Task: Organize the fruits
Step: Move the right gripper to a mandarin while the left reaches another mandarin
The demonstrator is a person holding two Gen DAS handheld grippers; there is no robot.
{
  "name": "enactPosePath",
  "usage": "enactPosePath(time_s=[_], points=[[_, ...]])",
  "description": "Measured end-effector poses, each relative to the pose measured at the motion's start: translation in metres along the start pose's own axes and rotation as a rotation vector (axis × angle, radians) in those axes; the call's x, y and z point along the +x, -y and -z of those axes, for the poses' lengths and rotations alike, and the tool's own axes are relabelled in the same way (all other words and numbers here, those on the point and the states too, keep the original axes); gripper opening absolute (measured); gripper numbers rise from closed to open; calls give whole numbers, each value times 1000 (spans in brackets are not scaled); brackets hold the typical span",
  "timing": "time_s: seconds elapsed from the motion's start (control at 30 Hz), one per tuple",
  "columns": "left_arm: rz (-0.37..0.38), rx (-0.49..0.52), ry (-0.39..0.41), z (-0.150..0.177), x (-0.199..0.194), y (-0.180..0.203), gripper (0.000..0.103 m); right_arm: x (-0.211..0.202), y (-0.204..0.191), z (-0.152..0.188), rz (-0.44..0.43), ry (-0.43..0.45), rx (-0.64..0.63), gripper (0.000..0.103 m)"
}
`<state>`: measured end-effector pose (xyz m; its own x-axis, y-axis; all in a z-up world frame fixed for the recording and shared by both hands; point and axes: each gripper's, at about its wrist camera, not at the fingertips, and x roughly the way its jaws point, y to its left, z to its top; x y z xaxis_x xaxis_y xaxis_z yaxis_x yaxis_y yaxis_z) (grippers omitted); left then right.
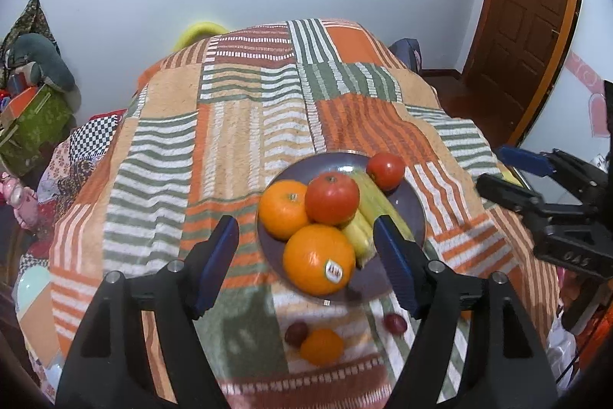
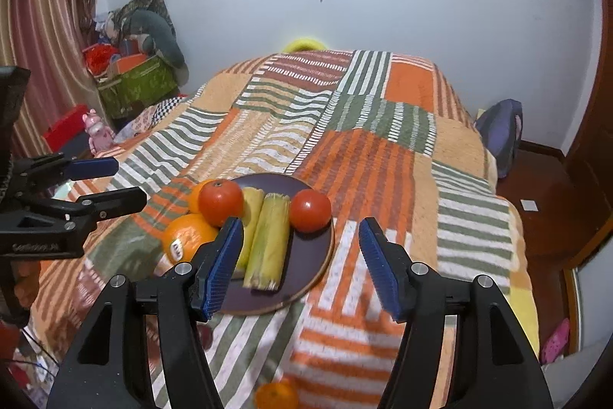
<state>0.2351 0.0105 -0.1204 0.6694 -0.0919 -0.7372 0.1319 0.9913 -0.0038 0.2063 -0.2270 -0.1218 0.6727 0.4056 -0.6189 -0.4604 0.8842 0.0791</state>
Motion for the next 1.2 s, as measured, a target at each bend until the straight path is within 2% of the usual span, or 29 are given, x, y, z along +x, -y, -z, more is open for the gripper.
enactPosePath(time_s=[0.17, 0.33, 0.4, 0.7, 0.83, 1.2], points=[[3, -5, -36, 24, -8, -3, 73, -13, -3, 18, 15, -21, 1, 59], [17, -18, -81, 50, -6, -5, 72, -10, -11, 40, 2, -78, 15, 59], [27, -18, -104, 59, -3, -4, 65, -8, -14, 51, -5, -96, 23, 59], [62, -31, -193, 89, 17, -3, 52, -1, -14, 89, -21, -186, 78, 59], [77, -34, -232, 97, 28, -2, 45, 0, -13, 102, -18, -216, 94, 59], [88, -28, -275, 100, 49, 4, 43, 8, -13, 117, -30, -259, 95, 52]])
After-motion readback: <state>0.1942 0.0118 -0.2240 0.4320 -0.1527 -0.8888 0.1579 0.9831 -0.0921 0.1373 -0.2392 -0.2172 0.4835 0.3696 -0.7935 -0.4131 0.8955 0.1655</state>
